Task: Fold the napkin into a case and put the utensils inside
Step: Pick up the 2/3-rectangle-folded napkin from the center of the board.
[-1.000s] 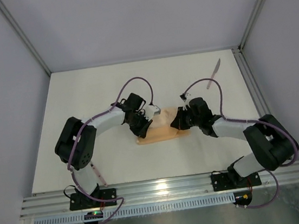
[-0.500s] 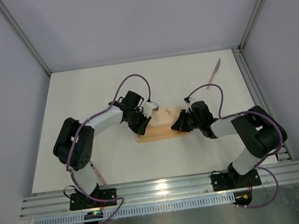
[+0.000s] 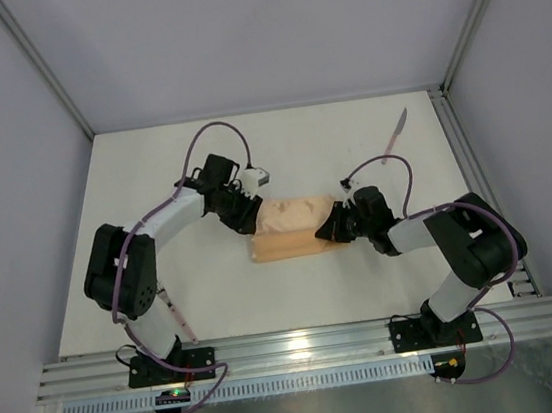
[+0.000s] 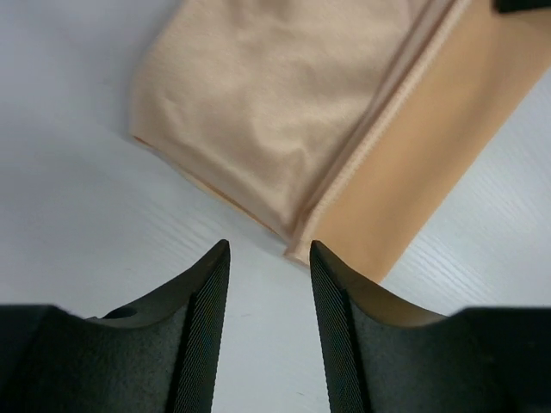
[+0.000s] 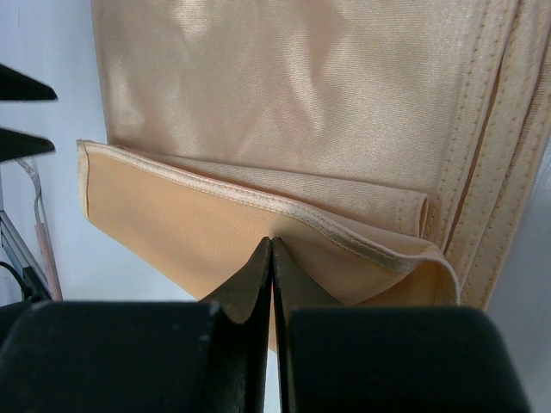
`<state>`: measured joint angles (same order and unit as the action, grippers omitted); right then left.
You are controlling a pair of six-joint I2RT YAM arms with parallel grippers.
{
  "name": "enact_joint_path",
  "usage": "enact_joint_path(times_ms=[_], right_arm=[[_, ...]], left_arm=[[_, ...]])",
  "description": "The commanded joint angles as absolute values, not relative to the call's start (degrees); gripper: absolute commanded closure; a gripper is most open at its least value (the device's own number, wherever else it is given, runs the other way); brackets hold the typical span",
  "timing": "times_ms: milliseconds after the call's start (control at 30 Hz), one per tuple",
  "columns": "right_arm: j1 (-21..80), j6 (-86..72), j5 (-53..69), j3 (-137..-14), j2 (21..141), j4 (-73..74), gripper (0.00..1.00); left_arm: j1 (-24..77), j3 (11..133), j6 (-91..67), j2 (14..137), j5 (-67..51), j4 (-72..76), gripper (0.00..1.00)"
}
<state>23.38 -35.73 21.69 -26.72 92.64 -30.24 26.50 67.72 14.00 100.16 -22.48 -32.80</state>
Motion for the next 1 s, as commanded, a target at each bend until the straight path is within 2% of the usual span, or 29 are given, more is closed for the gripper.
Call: enact_joint_path(times_ms=[0,167,267,500,867,967], right_arm=[[23.12,-33.84,19.34,-26.54,94.04,-27.42,0.96],[23.12,-33.66,19.16,-26.46,94.22,-27.42,0.96],[23.12,-33.49,19.51,-26.54,94.57,-27.6,0.96],[23.12,-33.4,19.42,-25.93,94.13,-27.77,0.96],[23.12,-33.22,19.07,-26.37,94.04,-27.25,0.96],[23.12,-33.4,18.72,-26.1,94.22,-27.33,0.96]], left_arm=[[24.44,73.2,9.59,99.04,-17.5,-25.77,0.55],[22.41,79.27,7.64,108.43,-15.47,-25.75,0.49],[22.5,81.73,8.43,111.35,-18.36,-26.89,0.46],[22.41,86.04,8.18,117.77,-24.33,-32.6,0.45],[22.5,86.48,8.7,119.27,-31.02,-38.76,0.62],[22.5,85.78,8.88,117.78,-31.55,-38.76,0.86]])
